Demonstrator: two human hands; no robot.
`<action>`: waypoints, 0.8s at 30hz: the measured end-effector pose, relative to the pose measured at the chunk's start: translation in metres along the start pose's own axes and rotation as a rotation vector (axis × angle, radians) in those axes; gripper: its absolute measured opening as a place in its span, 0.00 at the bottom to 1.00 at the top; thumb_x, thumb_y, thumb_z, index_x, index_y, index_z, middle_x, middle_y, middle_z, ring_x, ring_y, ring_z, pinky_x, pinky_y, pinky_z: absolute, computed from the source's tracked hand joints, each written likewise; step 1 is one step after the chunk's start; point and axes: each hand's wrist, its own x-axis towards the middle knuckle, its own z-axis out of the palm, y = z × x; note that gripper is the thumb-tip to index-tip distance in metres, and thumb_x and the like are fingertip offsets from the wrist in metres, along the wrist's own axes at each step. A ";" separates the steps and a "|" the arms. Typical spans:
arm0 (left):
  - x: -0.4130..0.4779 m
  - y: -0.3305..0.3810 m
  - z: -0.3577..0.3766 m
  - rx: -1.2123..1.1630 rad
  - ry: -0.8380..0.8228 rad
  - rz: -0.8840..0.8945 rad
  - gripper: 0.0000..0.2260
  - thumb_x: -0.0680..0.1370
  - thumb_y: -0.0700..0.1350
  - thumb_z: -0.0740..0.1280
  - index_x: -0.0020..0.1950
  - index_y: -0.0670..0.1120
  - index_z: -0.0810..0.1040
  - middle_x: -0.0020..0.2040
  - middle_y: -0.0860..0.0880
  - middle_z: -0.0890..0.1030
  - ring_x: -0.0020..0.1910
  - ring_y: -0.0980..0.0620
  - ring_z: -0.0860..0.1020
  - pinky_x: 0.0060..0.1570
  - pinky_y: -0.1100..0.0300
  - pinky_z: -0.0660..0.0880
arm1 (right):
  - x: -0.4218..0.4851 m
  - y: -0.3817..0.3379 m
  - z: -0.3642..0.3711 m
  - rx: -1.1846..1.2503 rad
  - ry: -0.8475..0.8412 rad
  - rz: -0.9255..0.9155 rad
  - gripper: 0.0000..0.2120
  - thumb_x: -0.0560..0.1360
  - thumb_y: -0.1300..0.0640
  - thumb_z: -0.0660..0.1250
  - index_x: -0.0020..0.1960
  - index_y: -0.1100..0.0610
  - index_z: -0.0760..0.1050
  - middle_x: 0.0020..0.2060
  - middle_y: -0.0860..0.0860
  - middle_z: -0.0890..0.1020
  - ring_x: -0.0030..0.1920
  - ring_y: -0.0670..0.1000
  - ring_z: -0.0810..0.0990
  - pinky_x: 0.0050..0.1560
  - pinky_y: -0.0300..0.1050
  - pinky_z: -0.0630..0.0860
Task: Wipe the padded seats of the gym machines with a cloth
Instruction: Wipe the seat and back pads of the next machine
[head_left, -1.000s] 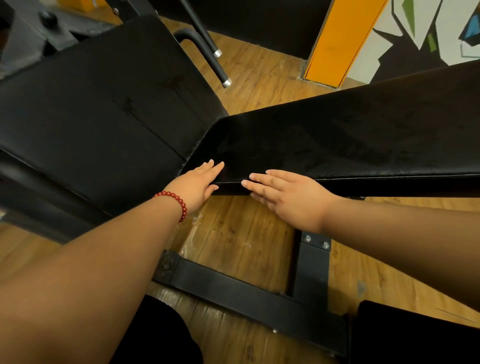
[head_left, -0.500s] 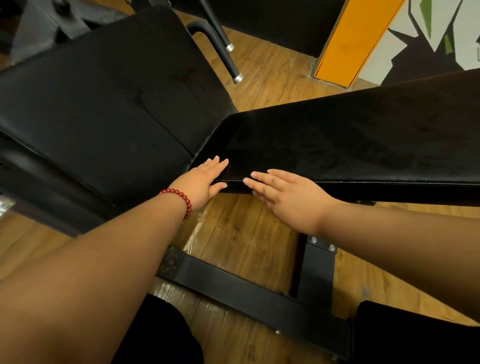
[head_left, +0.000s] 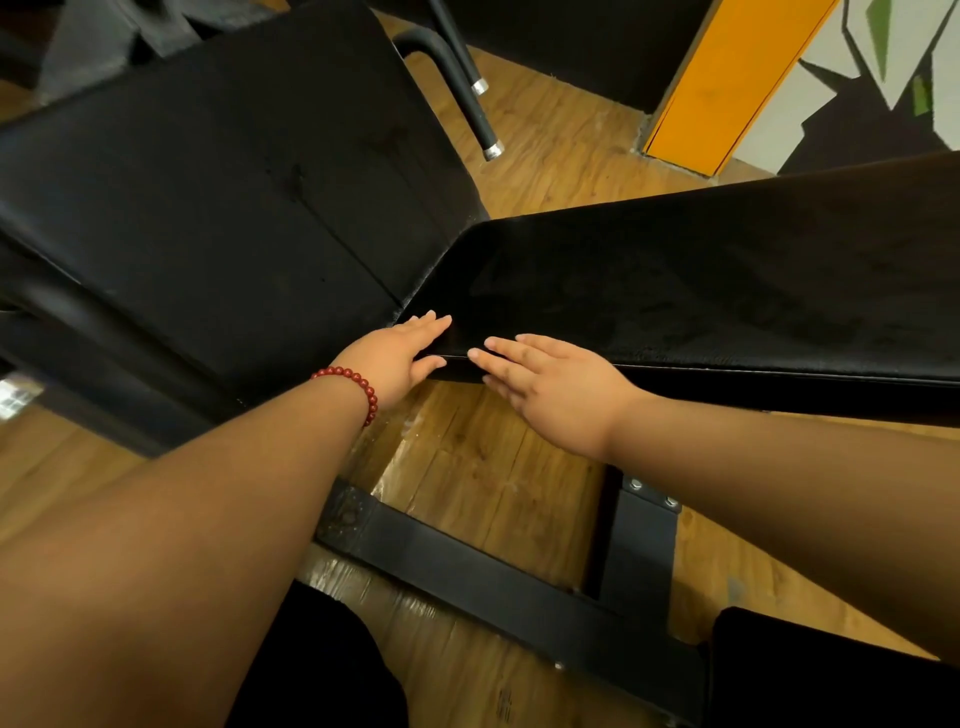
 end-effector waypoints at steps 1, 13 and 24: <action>0.000 0.000 -0.001 0.008 -0.004 0.000 0.25 0.84 0.47 0.56 0.79 0.49 0.51 0.79 0.50 0.53 0.77 0.52 0.53 0.73 0.57 0.54 | 0.009 -0.002 -0.001 0.020 0.013 0.005 0.25 0.83 0.57 0.49 0.78 0.59 0.48 0.78 0.56 0.42 0.78 0.56 0.42 0.76 0.51 0.42; 0.004 -0.024 0.003 -0.014 -0.024 -0.044 0.25 0.84 0.47 0.57 0.79 0.52 0.52 0.79 0.49 0.53 0.78 0.50 0.54 0.74 0.54 0.55 | 0.001 0.001 0.000 0.002 -0.027 -0.022 0.24 0.84 0.58 0.48 0.78 0.59 0.50 0.78 0.57 0.42 0.78 0.57 0.41 0.75 0.52 0.39; 0.006 -0.023 -0.003 0.013 -0.071 -0.062 0.25 0.84 0.45 0.56 0.79 0.50 0.51 0.79 0.49 0.52 0.77 0.50 0.54 0.73 0.55 0.54 | 0.011 0.002 -0.004 0.053 -0.039 -0.034 0.24 0.84 0.58 0.48 0.79 0.56 0.48 0.78 0.56 0.41 0.78 0.57 0.41 0.75 0.51 0.41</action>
